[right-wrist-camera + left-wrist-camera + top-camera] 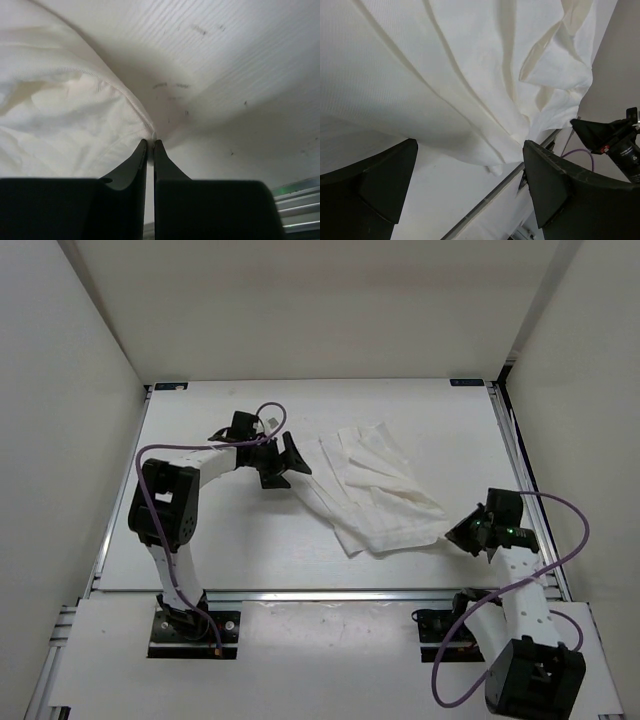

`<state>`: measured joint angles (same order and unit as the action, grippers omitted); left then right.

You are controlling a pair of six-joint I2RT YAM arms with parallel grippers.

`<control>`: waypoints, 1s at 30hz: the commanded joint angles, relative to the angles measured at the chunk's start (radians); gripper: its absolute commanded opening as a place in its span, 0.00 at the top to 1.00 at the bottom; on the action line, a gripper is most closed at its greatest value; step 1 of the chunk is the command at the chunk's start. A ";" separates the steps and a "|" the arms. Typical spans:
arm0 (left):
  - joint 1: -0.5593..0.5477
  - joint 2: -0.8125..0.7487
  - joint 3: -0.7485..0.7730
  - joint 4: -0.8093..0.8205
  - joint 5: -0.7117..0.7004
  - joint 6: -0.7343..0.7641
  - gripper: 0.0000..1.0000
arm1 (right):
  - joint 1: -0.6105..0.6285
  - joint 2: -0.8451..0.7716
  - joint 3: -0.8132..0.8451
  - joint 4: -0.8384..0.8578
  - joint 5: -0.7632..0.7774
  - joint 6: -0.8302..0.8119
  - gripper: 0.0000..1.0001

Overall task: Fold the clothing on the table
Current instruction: Flatten the skirt out

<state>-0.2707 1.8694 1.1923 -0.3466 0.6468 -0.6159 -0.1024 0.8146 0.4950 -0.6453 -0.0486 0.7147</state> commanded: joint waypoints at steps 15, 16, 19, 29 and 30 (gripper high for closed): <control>-0.065 0.194 0.194 0.021 -0.170 -0.059 1.00 | 0.052 0.044 0.120 0.056 0.004 -0.038 1.00; -0.058 0.207 0.202 0.014 -0.179 -0.067 1.00 | 0.050 0.043 0.120 0.036 -0.008 -0.043 1.00; -0.035 0.250 0.315 -0.032 -0.208 -0.051 1.00 | 0.059 0.067 0.119 0.000 -0.087 -0.084 1.00; 0.033 0.505 0.846 -0.098 -0.115 -0.162 0.66 | 0.219 0.311 0.186 0.000 -0.361 -0.288 1.00; 0.025 0.479 0.816 -0.063 -0.084 -0.174 0.57 | 0.219 0.325 0.186 0.012 -0.346 -0.288 1.00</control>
<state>-0.2214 2.3791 1.9732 -0.4160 0.4927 -0.7422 0.1066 1.1114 0.6315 -0.6113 -0.3527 0.4950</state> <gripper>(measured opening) 0.378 0.049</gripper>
